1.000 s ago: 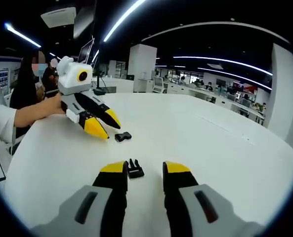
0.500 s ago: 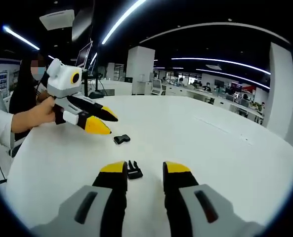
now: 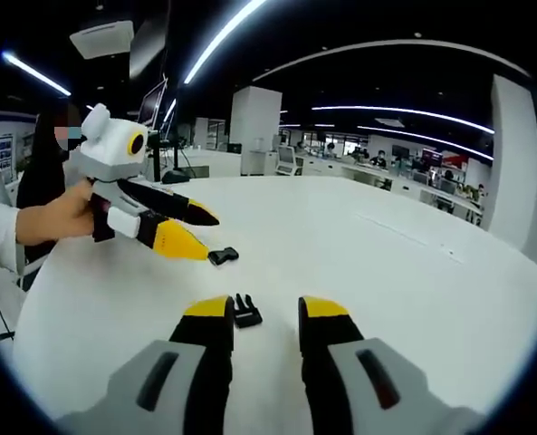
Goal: Snap the two parts of the plastic buckle together until the buckle closes and remains connected.
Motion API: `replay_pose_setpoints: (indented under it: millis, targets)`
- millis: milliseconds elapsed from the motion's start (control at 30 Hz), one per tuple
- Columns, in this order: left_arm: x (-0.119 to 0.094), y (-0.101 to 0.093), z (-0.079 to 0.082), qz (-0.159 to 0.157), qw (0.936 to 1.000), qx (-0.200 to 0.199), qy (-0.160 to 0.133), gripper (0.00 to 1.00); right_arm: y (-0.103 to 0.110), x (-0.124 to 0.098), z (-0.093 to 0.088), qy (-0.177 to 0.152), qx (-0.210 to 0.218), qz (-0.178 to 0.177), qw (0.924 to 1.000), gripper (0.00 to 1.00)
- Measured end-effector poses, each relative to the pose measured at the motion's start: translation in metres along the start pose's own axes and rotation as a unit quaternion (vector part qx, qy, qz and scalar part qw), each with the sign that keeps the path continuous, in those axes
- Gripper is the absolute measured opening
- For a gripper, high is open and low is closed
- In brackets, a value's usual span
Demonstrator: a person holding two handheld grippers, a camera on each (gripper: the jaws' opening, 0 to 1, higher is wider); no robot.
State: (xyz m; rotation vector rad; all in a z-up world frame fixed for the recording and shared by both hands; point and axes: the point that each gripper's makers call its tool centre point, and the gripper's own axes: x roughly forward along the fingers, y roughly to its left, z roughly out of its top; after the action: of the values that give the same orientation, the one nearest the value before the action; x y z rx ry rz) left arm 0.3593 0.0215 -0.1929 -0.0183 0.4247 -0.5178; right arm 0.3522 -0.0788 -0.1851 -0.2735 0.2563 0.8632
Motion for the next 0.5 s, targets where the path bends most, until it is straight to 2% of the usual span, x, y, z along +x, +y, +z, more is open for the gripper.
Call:
replay_pose_setpoints:
  millis: [133, 200, 300, 367, 500]
  targets:
    - [0.0047, -0.0052, 0.0003, 0.006, 1.0, -0.005, 0.001, 0.71, 0.0024, -0.0009, 0.0004, -0.001, 0.0, -0.001, 1.0, 0.27]
    - [0.0056, -0.0028, -0.0012, 0.025, 0.9997, 0.0, 0.009, 0.68, 0.003, -0.001, 0.0, -0.001, 0.001, -0.001, 1.0, 0.27]
    - [0.0056, -0.0009, -0.0009, 0.035, 0.9993, 0.002, 0.009, 0.67, 0.0033, -0.0009, -0.0008, 0.001, 0.0, -0.001, 1.0, 0.27]
    - [0.0069, 0.0011, -0.0021, 0.059, 0.998, -0.02, 0.008, 0.68, 0.0042, -0.0009, -0.0015, 0.002, 0.001, -0.002, 1.0, 0.27]
    - [0.0086, 0.0024, -0.0075, 0.088, 0.9958, -0.014, 0.023, 0.67, 0.0033, -0.0014, -0.0015, 0.002, 0.001, -0.003, 1.0, 0.27]
